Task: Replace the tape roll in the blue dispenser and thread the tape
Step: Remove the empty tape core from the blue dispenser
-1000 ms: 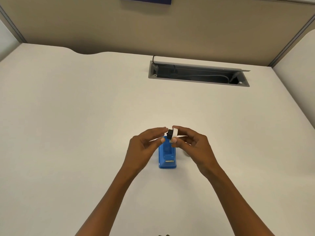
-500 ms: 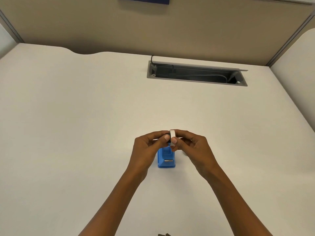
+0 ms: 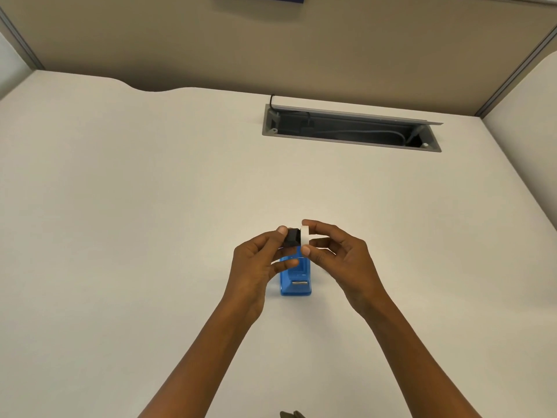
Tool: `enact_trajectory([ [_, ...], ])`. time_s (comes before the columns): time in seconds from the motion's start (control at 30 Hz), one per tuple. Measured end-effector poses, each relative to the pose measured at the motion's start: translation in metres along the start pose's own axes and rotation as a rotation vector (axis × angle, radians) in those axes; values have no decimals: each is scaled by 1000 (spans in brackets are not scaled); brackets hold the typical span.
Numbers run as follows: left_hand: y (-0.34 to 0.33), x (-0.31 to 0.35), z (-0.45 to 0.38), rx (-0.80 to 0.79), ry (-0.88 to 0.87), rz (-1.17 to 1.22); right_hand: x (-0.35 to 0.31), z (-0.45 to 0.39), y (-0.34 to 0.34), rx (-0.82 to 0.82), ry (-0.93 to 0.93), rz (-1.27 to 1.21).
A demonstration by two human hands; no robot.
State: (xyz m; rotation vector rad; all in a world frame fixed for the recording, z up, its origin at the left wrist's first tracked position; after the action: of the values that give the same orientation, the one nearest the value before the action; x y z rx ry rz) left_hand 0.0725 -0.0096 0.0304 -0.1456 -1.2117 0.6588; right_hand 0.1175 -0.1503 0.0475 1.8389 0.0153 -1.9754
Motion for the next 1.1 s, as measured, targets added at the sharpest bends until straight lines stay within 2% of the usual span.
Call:
enact_trajectory([
  [0.43, 4, -8, -3, -14, 42, 122, 13, -45, 28, 136, -61, 28],
  [0.8, 9, -13, -6, 15, 66, 145, 29, -88, 23, 131, -63, 135],
  [1.1, 14, -14, -8, 28, 63, 175, 39, -111, 11, 148, -45, 412],
])
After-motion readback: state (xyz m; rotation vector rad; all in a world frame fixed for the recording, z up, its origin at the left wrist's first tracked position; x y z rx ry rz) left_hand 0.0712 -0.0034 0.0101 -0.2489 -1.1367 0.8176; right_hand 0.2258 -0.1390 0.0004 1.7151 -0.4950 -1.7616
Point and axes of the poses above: each hand's wrist, its own z-axis away from the middle knuckle, its own y-axis out of the back of the hand, x = y × z, the point moved 10 cm from there along -z, towards the middle knuckle, and after that the axes turned 12 degrees about z, right-handed, at the moved point
